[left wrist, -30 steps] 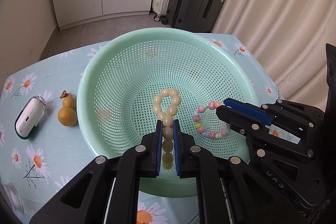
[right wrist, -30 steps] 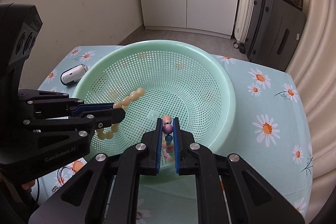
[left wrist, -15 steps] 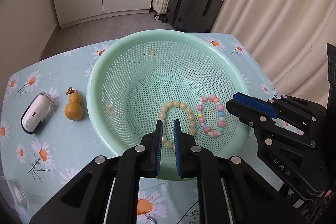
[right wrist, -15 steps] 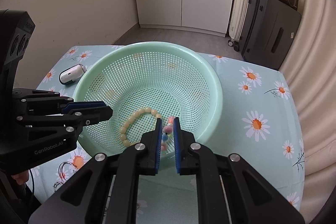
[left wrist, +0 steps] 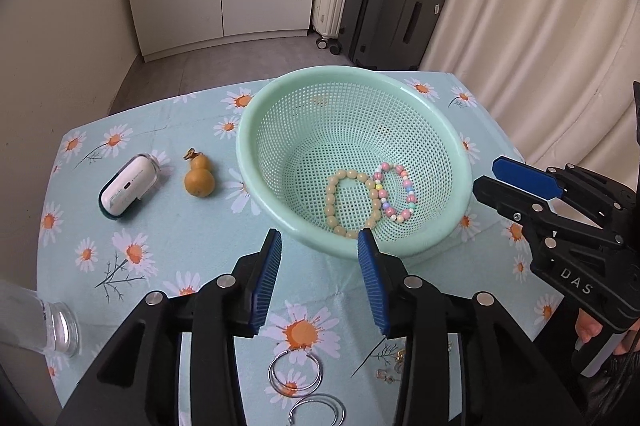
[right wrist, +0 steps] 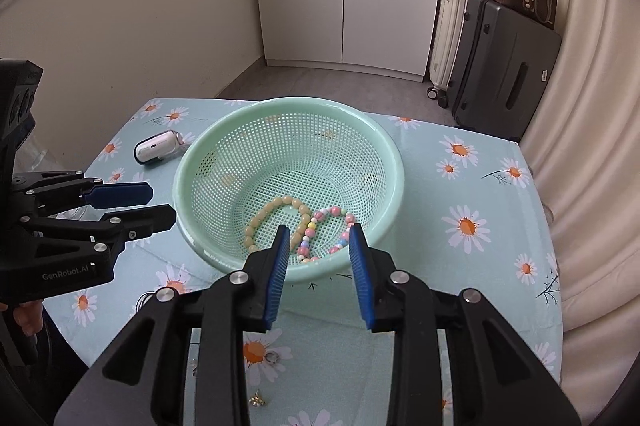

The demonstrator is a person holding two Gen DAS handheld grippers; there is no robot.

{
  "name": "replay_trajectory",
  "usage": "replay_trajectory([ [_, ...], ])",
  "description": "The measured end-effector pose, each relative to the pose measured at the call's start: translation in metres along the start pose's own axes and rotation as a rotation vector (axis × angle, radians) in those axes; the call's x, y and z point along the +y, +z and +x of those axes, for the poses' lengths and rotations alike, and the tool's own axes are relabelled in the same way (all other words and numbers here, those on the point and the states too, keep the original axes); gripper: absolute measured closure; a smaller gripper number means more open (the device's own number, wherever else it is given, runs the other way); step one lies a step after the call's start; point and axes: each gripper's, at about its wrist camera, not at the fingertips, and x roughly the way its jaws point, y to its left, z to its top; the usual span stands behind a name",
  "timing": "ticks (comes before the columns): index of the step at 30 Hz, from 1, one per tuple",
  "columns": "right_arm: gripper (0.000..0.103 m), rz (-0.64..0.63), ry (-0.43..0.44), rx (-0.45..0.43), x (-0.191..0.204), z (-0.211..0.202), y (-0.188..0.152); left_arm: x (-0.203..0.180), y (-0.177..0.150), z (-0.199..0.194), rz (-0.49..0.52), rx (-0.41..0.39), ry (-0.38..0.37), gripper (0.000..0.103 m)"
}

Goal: Organize jewelry
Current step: 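Move both tools back toward the hoop earrings and charms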

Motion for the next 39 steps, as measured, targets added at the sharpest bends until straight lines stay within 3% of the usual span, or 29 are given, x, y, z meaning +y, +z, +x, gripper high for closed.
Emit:
replay_trajectory([
  [10,0.071,-0.024,0.008,0.027,0.02,-0.022,-0.038,0.008,-0.058,-0.011,-0.01,0.051,0.045,0.061],
  [19,0.071,-0.038,0.034,0.126,0.037,-0.012,-0.092,0.01,-0.103,0.014,-0.013,0.144,0.061,0.06],
  [24,0.071,-0.052,0.046,0.162,0.041,-0.002,-0.108,0.009,-0.112,0.024,-0.011,0.167,0.058,0.059],
  [31,0.071,-0.014,0.083,0.199,0.039,0.009,-0.124,0.013,-0.114,0.03,-0.017,0.164,0.056,0.049],
  [34,0.071,0.002,0.096,0.202,0.038,0.012,-0.128,0.01,-0.115,0.033,-0.002,0.151,0.044,0.039],
  [39,0.071,0.003,0.094,0.203,0.04,0.017,-0.133,-0.002,-0.119,0.037,0.071,0.131,0.087,0.034],
])
